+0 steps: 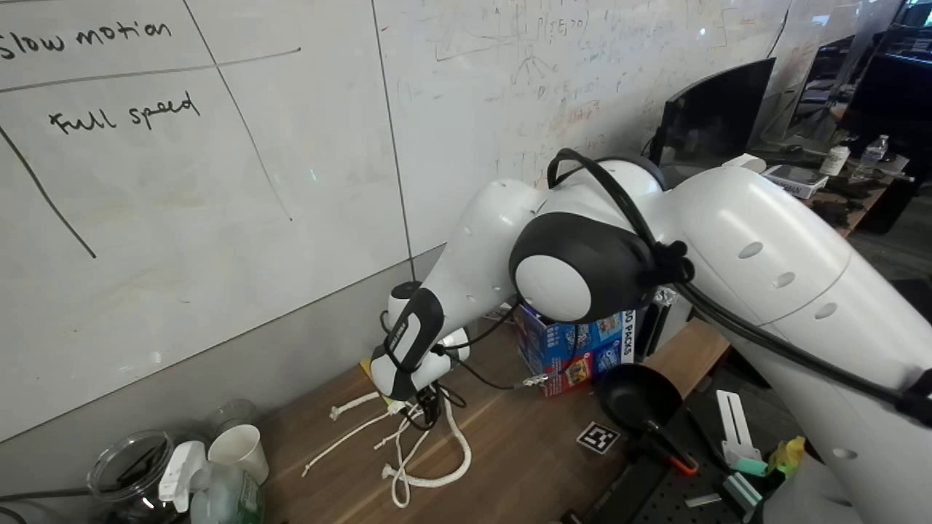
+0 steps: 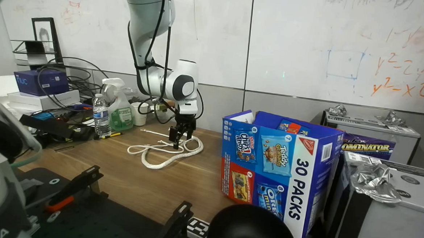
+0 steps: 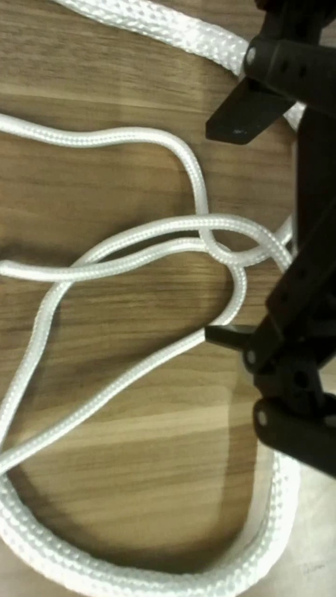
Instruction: Place the white ropes inside the blue box
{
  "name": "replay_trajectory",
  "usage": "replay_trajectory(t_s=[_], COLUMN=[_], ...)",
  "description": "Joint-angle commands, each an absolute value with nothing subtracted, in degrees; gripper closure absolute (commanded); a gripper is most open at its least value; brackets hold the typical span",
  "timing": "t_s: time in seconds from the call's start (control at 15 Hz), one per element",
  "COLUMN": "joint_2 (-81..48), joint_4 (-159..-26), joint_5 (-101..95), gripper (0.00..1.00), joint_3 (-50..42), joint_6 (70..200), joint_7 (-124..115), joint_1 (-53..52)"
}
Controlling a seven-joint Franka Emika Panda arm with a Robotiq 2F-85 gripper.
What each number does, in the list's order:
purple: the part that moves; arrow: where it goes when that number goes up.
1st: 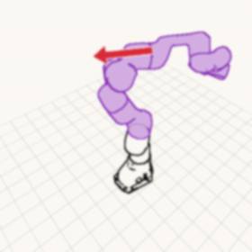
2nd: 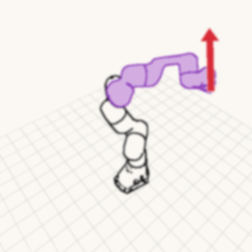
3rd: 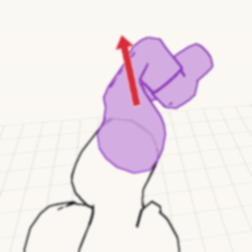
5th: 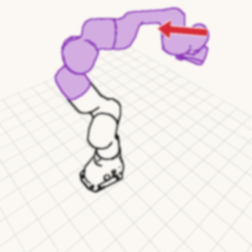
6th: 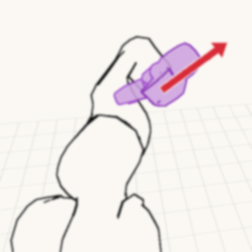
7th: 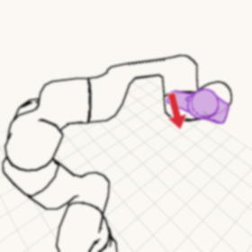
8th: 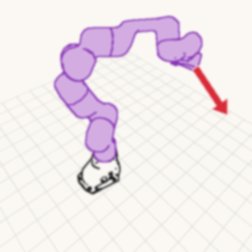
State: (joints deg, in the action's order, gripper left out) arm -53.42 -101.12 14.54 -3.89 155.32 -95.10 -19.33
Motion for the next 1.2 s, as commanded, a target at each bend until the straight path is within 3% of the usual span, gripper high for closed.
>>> replay_trajectory(t_s=[0.0,1.13], joint_2=[-52.12,-54.87], joint_4=[-102.72,-101.17], joint_5=[12.92,14.19], gripper=[0.00,0.00], joint_3=[-6.20,-4.18], joint_6=[156.82,159.79], joint_7=[-99.68,-103.46], joint_1=[-21.91,-20.63])
